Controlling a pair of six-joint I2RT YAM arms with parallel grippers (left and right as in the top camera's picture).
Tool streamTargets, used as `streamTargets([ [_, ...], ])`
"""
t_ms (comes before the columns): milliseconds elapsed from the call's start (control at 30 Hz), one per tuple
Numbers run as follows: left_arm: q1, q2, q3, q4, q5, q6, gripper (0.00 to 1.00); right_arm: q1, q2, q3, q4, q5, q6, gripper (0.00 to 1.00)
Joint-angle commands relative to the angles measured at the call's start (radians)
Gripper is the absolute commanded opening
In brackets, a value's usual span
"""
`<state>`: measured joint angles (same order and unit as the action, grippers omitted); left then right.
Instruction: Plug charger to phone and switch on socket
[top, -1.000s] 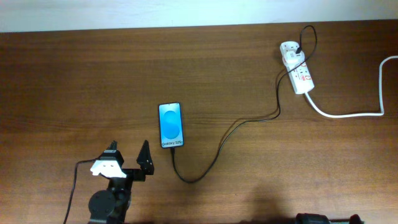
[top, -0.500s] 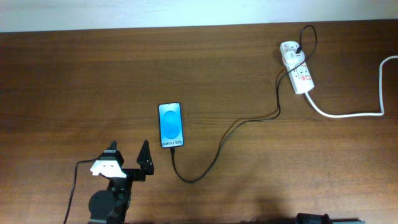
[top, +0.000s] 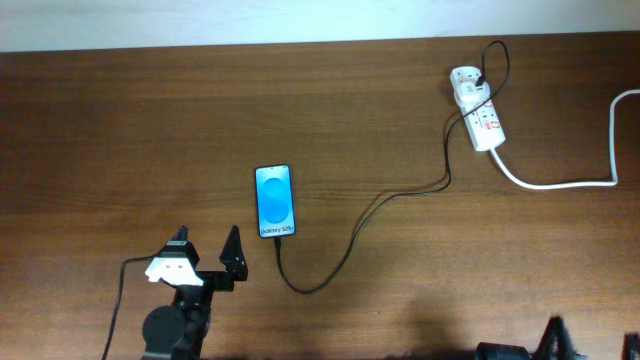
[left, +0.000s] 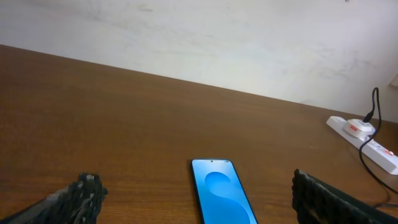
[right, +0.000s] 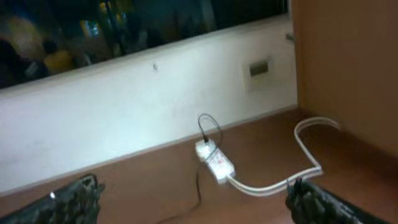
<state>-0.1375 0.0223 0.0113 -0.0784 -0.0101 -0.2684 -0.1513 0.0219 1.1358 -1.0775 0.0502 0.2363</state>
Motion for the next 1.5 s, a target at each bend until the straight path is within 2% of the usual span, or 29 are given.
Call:
streamTargets([
  [0, -0.003, -0.005, -0.002, -0.005, 0.014, 0.016, 0.99, -0.007, -0.017, -0.132, 0.125, -0.075, 0.009, 0.98],
  [100, -0.003, -0.005, -0.002, -0.005, 0.014, 0.016, 0.99, -0.007, -0.017, -0.304, 0.337, -0.159, 0.009, 0.98],
  [133, -0.003, -0.005, -0.002, -0.005, 0.014, 0.016, 0.99, -0.007, -0.017, -0.406, 0.469, -0.213, 0.009, 0.98],
  [300, -0.003, -0.005, -0.002, -0.005, 0.014, 0.016, 0.99, -0.007, -0.017, -0.657, 0.769, -0.331, 0.009, 0.98],
  [567, -0.003, -0.005, -0.002, -0.005, 0.014, 0.016, 0.99, -0.007, -0.017, -0.783, 0.904, -0.229, 0.008, 0.98],
  [700, -0.003, -0.005, -0.002, -0.005, 0.014, 0.016, 0.99, -0.006, -0.017, -0.91, 1.076, -0.231, 0.008, 0.98],
  [1067, -0.003, -0.005, -0.002, -0.005, 0.014, 0.016, 0.99, -0.006, -0.018, -1.122, 1.253, -0.23, 0.008, 0.98],
  [1200, -0.003, -0.005, -0.002, -0.005, 0.014, 0.016, 0.99, -0.005, -0.018, -1.13, 1.232, -0.229, 0.008, 0.98],
  [1333, -0.003, -0.005, -0.002, -0.006, 0.014, 0.016, 0.99, -0.005, -0.018, -1.13, 1.028, -0.193, 0.008, 0.98],
  [1467, -0.003, -0.005, -0.002, -0.005, 0.014, 0.016, 0.99, -0.005, -0.018, -1.13, 1.008, -0.165, -0.026, 0.98],
])
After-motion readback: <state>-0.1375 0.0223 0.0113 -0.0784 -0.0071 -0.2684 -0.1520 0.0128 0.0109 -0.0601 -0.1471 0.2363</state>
